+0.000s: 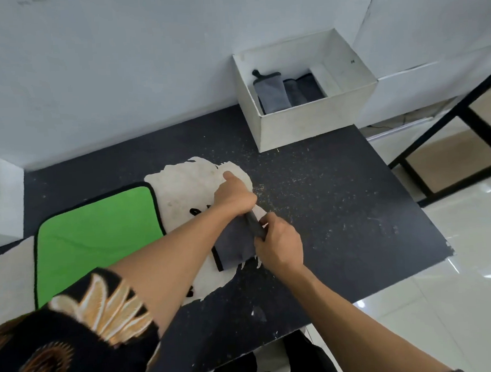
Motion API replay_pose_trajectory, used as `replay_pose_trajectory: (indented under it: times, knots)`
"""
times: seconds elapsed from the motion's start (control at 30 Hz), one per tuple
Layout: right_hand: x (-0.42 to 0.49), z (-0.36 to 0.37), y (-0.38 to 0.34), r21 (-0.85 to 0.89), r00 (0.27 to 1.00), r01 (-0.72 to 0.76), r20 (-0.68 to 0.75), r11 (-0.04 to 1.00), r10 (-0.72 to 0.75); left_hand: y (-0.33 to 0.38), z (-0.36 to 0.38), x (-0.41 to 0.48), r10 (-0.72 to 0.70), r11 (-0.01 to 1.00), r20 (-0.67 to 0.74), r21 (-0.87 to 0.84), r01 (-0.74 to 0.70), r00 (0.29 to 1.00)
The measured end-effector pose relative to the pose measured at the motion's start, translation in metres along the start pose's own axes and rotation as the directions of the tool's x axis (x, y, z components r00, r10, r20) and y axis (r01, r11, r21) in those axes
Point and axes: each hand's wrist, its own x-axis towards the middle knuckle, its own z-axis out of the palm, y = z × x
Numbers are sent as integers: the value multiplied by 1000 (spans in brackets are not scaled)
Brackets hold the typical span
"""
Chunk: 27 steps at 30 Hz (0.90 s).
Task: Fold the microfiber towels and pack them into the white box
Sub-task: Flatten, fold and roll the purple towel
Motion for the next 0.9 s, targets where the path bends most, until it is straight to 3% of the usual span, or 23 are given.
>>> replay_pose_trajectory:
  times: [0.17,0.33,0.43,0.57,0.8,0.9]
  knots:
    - [-20,11,-17,-225,944,297,-81,928,-321,-47,-24,-9,-13,985,16,-174,15,1000]
    - [-34,31,-25,-344,862,473,-10,811,-507,-80,-31,-16,-97,976,12,-193,97,995]
    - [-37,42,-23,-395,841,526,110,753,-529,-93,-30,-18,-172,969,-8,-182,168,985]
    - [-39,50,-18,-440,844,533,225,722,-486,-107,-24,-17,-151,970,-11,-195,146,988]
    - [-40,48,-12,-430,815,578,347,693,-464,-117,-13,-20,-123,964,-36,-240,111,992]
    - [-43,41,-13,-398,803,596,329,698,-498,-119,-12,-24,-119,960,-87,-263,92,989]
